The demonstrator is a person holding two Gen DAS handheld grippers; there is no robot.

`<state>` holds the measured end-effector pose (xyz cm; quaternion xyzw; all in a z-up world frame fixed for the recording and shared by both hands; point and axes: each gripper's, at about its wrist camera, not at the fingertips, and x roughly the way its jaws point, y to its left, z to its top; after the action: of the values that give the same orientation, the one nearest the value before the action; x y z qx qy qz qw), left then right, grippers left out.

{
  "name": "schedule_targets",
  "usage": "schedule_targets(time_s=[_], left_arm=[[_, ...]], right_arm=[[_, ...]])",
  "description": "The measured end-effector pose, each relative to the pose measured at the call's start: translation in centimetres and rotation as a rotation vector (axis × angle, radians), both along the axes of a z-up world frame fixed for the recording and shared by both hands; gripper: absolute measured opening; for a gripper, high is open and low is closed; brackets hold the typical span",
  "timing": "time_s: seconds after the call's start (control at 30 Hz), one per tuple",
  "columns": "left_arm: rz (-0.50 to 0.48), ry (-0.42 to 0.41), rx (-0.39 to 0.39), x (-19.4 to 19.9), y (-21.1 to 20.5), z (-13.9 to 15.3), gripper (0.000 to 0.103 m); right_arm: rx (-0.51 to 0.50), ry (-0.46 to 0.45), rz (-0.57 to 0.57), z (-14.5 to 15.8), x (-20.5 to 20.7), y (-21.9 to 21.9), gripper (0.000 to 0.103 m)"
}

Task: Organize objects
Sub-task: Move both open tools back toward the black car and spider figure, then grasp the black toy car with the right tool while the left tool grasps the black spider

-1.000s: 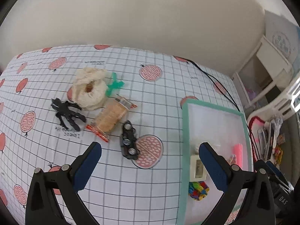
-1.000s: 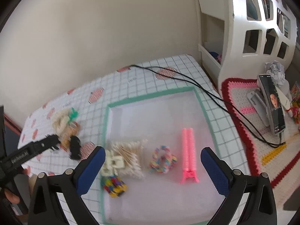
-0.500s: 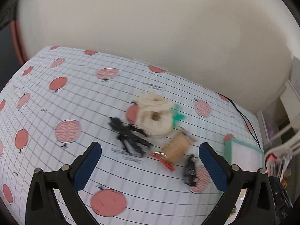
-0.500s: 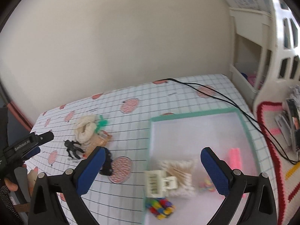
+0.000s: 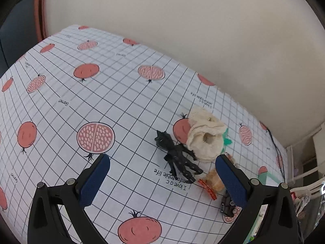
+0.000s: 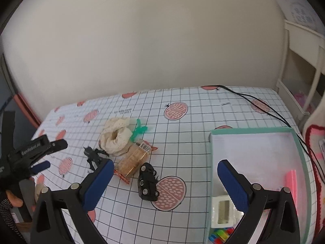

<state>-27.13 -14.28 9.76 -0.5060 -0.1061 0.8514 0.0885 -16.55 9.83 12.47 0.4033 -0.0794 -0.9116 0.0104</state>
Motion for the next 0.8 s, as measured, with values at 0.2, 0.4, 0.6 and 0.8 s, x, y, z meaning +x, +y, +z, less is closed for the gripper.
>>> schedule_targets(time_s=[0.2,0.4,0.6,0.8], left_arm=[[-0.023,-0.059,0.012,-1.7,1.5,-2.4,0.103],[-0.038,-0.092,-0.012,-3.0,2.6,-4.1,0.103],[-0.064,-0.118,-0.025,-3.5,3.1,-5.5,0.103],[-0.073,-0.112,-0.045,-3.8,3.6,-6.0,0.097]], right_arm=[[0.022,-0.068,0.039,-2.4,-1.7,-1.8,0.103],[0.059,-0.140,0.064,-4.9,-2.5,-3.3,0.103],[0.082,-0.194,0.069,-6.7,-3.1,-3.8,0.103],[0.092,-0.212,0.056,-7.5,-3.3,-3.9,0.094]])
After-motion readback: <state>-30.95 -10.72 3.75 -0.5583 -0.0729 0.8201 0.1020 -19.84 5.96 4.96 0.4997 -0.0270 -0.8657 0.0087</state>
